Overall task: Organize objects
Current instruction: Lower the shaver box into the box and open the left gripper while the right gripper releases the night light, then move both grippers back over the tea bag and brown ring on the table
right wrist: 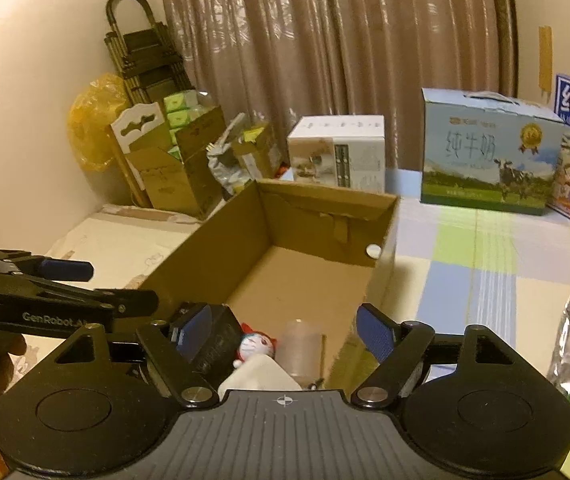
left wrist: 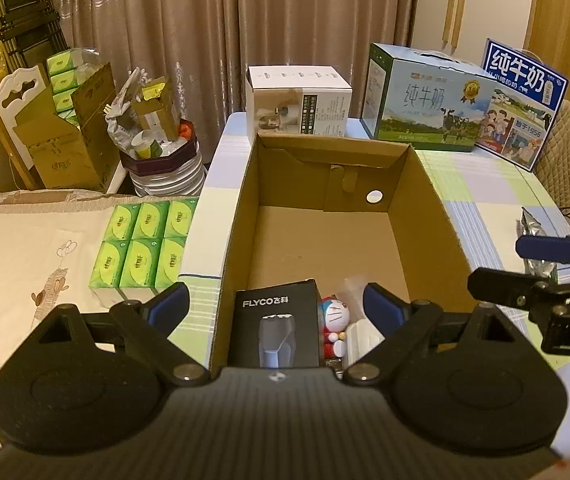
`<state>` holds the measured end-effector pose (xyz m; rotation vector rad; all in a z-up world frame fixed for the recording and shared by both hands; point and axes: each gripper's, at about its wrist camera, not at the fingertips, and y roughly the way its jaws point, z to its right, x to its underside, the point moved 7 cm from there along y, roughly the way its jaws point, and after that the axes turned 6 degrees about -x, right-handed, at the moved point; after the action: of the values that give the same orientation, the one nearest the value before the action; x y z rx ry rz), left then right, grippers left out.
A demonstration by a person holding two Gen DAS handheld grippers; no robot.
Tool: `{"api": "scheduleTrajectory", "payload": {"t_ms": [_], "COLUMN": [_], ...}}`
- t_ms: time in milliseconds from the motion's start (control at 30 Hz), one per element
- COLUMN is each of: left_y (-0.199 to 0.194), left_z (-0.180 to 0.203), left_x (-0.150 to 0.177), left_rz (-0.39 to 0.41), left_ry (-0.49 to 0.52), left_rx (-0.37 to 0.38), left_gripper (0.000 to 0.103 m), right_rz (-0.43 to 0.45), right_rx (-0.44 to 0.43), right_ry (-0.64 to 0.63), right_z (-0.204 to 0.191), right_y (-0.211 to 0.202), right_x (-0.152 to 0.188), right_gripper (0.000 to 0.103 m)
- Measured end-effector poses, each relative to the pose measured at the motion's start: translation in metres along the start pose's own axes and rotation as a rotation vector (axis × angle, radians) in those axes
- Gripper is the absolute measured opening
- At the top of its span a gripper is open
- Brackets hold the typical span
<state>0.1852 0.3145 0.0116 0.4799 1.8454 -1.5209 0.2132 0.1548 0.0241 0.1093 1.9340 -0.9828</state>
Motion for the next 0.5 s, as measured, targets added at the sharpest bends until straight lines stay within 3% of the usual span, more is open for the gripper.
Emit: {"api": "scheduleTrajectory", "payload": {"t_ms": [367,500], "left_y": [-0.022,-0.038], "left_z": [0.013,0.023], "left_x": [0.004,0.006], "left_rz": [0.013,0.026], "left_ry": [-0.005,-0.013], "left_rx": [-0.003,0.009], "left_gripper": [0.092,0.096], "right_rz": [-0.014,-0.005], "right_rx": [0.037,0.056], "right_ry": [0.024,0.034], "right_z": [0.014,0.020], "right_y": [-0.027,-0.047], "right_x": [0.015,0.019], "right_gripper": [0.077,0.077]}}
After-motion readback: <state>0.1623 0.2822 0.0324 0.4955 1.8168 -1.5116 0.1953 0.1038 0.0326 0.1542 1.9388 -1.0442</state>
